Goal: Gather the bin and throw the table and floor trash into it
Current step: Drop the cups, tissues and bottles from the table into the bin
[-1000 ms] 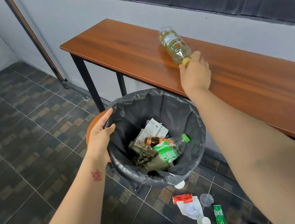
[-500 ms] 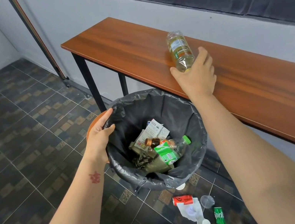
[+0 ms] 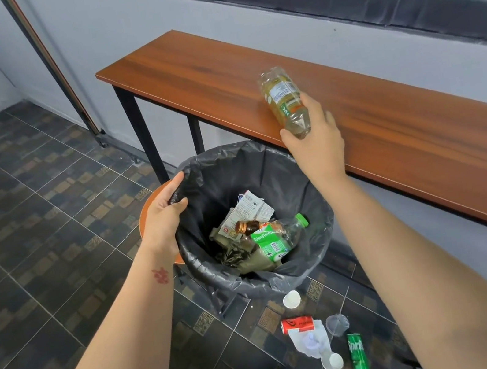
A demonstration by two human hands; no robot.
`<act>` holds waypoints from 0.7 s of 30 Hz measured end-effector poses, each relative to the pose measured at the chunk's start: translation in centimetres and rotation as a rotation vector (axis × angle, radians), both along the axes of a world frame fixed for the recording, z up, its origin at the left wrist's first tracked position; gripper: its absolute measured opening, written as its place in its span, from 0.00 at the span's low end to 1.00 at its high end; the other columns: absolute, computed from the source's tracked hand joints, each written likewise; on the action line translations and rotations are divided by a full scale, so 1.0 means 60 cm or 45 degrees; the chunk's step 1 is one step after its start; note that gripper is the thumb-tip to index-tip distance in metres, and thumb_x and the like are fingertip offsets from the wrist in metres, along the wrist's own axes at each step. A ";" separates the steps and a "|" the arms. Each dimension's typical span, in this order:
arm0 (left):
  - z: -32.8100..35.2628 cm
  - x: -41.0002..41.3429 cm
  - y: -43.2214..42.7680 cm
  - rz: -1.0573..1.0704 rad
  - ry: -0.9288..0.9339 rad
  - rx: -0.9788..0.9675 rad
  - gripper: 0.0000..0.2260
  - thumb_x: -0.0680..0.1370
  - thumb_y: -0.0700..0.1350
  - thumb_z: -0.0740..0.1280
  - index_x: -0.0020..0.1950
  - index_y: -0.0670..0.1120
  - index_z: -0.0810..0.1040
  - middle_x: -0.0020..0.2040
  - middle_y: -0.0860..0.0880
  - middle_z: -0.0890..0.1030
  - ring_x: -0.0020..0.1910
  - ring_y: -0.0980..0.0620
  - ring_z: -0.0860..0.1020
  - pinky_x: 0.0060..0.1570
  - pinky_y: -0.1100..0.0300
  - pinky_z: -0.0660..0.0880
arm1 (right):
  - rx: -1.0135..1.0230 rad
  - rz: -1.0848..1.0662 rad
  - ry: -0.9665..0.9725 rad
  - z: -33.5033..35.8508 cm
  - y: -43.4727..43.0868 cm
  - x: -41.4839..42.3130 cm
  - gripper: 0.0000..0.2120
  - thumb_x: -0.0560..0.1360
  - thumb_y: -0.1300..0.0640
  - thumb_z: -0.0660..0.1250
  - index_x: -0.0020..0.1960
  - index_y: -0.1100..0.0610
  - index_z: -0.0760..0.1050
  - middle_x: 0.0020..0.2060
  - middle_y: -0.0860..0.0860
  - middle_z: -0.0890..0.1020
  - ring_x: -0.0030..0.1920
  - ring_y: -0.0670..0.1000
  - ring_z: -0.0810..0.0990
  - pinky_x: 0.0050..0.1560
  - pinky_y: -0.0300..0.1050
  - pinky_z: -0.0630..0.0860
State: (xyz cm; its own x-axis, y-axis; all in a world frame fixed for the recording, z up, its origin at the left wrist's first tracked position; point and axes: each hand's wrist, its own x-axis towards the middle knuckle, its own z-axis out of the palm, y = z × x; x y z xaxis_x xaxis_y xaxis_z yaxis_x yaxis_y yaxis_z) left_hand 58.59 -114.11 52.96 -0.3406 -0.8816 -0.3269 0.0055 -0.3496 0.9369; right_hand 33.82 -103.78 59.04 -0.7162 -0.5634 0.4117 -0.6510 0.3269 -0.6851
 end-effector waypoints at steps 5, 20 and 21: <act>0.001 0.001 0.000 -0.007 0.007 0.038 0.23 0.83 0.33 0.60 0.65 0.59 0.80 0.67 0.53 0.80 0.67 0.46 0.77 0.66 0.43 0.74 | -0.041 0.227 0.006 -0.009 0.069 0.033 0.32 0.70 0.50 0.72 0.72 0.45 0.67 0.63 0.46 0.77 0.60 0.45 0.75 0.55 0.32 0.69; 0.018 0.002 0.015 -0.033 -0.059 -0.037 0.24 0.83 0.33 0.61 0.71 0.58 0.76 0.76 0.51 0.71 0.76 0.46 0.67 0.74 0.43 0.65 | 0.798 0.499 0.201 -0.105 0.097 0.098 0.31 0.73 0.44 0.69 0.72 0.41 0.61 0.66 0.50 0.73 0.58 0.55 0.78 0.50 0.48 0.76; 0.019 0.003 0.014 -0.037 -0.069 -0.046 0.24 0.83 0.33 0.61 0.72 0.58 0.75 0.76 0.51 0.71 0.76 0.46 0.67 0.74 0.43 0.65 | 0.861 0.505 0.231 -0.109 0.091 0.100 0.31 0.74 0.44 0.68 0.72 0.41 0.60 0.67 0.50 0.71 0.59 0.56 0.78 0.53 0.50 0.76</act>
